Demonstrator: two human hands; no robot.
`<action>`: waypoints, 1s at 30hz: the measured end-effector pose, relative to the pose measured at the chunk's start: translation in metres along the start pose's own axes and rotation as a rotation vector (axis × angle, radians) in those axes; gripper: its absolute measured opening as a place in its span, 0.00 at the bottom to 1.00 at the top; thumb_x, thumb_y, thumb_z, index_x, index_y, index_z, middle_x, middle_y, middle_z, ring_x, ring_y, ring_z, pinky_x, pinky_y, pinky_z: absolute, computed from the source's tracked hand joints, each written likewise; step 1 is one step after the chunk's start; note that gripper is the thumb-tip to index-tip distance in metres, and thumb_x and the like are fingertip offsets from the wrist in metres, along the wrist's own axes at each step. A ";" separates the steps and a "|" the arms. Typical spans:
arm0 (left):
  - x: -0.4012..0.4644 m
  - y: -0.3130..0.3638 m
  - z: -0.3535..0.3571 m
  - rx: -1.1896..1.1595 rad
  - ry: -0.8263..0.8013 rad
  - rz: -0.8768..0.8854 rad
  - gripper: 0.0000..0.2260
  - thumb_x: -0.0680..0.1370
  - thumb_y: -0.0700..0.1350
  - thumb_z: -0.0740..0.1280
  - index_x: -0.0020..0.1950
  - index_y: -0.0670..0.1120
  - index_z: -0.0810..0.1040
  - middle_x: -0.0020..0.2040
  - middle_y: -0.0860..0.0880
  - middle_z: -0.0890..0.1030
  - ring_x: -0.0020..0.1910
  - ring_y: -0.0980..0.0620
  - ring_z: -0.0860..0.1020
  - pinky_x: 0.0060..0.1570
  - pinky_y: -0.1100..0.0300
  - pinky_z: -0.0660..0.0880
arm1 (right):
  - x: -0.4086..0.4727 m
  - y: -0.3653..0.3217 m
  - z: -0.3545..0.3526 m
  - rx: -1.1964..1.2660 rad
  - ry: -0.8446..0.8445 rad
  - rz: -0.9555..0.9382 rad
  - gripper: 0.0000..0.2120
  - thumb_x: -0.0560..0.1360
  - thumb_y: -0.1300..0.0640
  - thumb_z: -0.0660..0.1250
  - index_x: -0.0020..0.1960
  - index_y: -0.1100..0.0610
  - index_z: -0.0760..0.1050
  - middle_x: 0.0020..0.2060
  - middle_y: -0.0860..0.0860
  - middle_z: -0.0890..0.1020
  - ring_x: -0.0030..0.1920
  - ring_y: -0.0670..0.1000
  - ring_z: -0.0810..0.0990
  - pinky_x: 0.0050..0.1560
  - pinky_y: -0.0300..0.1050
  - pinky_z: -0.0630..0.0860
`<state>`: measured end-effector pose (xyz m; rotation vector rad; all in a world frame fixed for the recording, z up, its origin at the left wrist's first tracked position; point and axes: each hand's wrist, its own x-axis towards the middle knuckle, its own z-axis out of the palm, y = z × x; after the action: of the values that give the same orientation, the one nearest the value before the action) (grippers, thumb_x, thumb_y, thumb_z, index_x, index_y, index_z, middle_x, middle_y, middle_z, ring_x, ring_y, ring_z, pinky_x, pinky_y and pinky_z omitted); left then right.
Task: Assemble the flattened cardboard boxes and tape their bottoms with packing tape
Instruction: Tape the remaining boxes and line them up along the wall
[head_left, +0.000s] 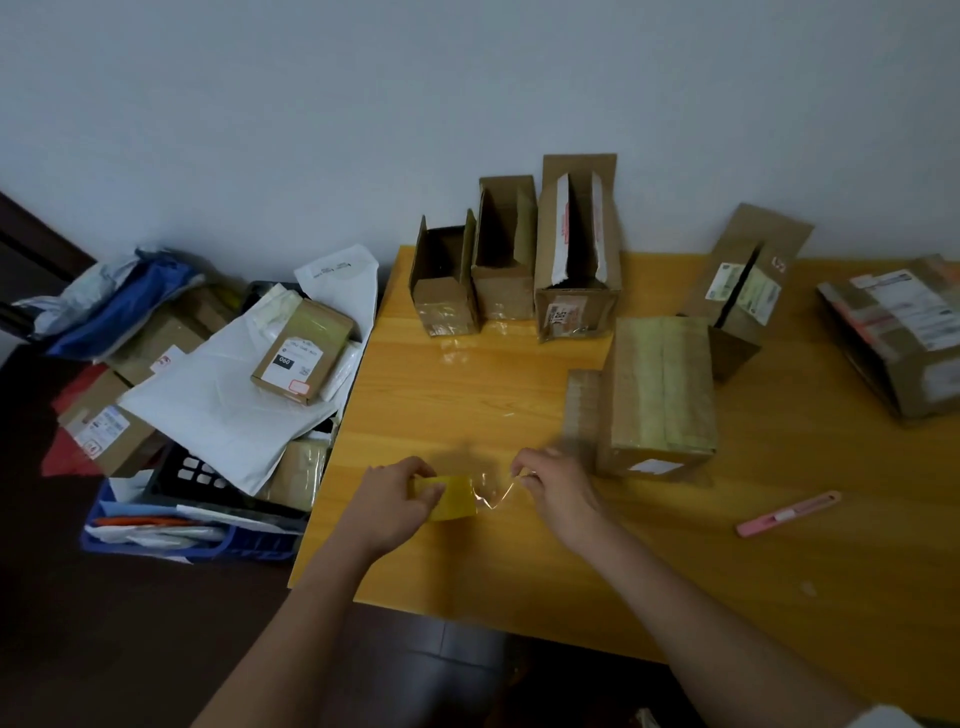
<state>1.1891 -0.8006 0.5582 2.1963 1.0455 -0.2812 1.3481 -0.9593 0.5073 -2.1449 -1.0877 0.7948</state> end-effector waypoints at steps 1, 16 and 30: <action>-0.001 0.003 0.002 0.073 0.005 -0.002 0.13 0.78 0.55 0.65 0.58 0.50 0.77 0.47 0.45 0.82 0.52 0.48 0.75 0.67 0.46 0.65 | -0.002 -0.003 -0.004 -0.014 -0.017 -0.004 0.11 0.80 0.64 0.62 0.57 0.53 0.77 0.47 0.53 0.75 0.45 0.54 0.77 0.47 0.53 0.76; 0.019 0.109 0.007 0.153 0.005 0.154 0.20 0.73 0.67 0.65 0.54 0.53 0.76 0.46 0.50 0.75 0.45 0.49 0.74 0.39 0.57 0.71 | -0.057 0.002 -0.117 0.251 0.430 0.166 0.06 0.73 0.62 0.73 0.44 0.57 0.76 0.35 0.49 0.80 0.32 0.43 0.81 0.33 0.38 0.78; 0.020 0.178 0.017 0.495 0.090 0.394 0.17 0.79 0.63 0.57 0.61 0.57 0.75 0.55 0.52 0.78 0.50 0.49 0.78 0.41 0.58 0.73 | -0.088 0.038 -0.162 0.301 0.644 0.215 0.06 0.75 0.60 0.71 0.45 0.51 0.76 0.40 0.47 0.81 0.31 0.41 0.80 0.30 0.31 0.74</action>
<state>1.3369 -0.8794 0.6227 2.8227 0.6038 -0.2833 1.4420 -1.0904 0.6048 -2.0504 -0.3843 0.2823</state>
